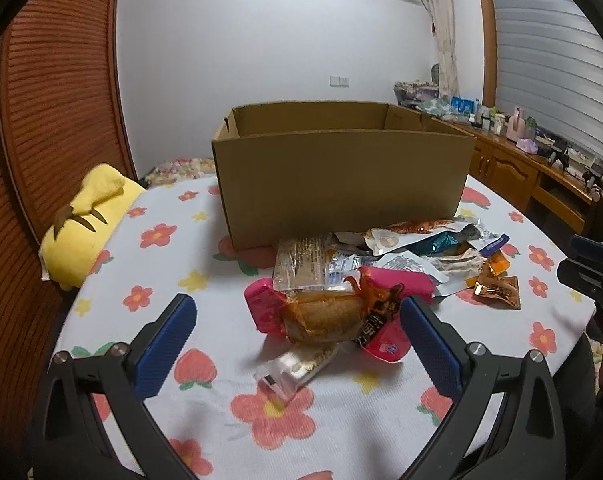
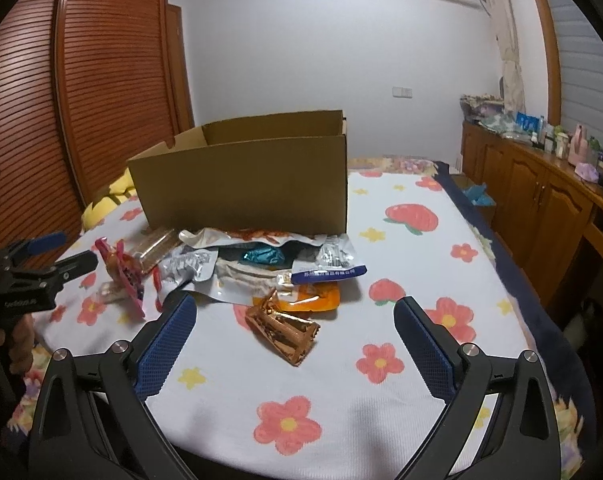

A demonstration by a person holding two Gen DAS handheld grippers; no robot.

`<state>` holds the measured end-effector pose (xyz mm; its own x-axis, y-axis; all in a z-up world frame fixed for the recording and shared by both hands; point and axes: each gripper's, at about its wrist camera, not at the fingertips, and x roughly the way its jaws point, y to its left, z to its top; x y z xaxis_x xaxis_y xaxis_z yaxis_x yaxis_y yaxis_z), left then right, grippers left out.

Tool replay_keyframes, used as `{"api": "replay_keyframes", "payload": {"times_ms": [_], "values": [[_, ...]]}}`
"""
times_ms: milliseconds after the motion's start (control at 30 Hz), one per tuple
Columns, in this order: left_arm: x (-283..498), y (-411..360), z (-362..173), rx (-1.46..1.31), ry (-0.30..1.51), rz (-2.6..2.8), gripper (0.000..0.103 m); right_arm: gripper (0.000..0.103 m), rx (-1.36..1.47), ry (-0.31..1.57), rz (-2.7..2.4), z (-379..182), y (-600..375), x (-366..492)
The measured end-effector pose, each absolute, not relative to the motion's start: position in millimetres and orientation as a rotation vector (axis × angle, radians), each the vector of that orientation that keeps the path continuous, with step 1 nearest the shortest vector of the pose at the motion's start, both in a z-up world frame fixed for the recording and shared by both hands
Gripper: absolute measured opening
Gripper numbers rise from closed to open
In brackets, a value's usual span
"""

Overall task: Organize snacks
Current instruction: 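Reach the left tool to the pink-wrapped bun while the right tool reaches the gold candy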

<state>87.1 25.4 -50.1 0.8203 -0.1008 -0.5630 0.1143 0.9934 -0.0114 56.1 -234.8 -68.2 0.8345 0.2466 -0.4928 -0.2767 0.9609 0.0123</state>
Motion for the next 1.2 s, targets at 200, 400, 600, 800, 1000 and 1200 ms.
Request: {"api": "replay_keyframes", "payload": {"times_ms": [200, 400, 600, 800, 1000, 1200], "values": [[104.5, 32.3, -56.9, -0.026, 0.640, -0.126, 0.102, 0.101, -0.068, 0.539, 0.289, -72.4, -230.6, 66.5], [122.9, 30.7, -63.0, -0.037, 0.678, -0.141, 0.102, 0.101, -0.072, 0.551, 0.297, -75.9, -227.3, 68.1], [139.4, 28.7, -74.2, -0.036, 0.735, -0.149, 0.102, 0.101, -0.076, 0.554, 0.294, -76.5, -228.1, 69.1], [147.3, 28.8, -82.9, -0.048, 0.788, -0.173, 0.102, 0.101, -0.080, 0.569, 0.296, -78.4, -229.2, 75.5], [147.4, 33.6, -85.5, -0.094, 0.805, -0.230, 0.086, 0.101, -0.095, 0.631, 0.321, -89.4, -224.2, 90.3], [145.0, 32.9, -82.3, -0.084, 0.795, -0.230, 0.066, 0.086, -0.113, 0.708, 0.364, -101.7, -221.2, 107.3]]}}
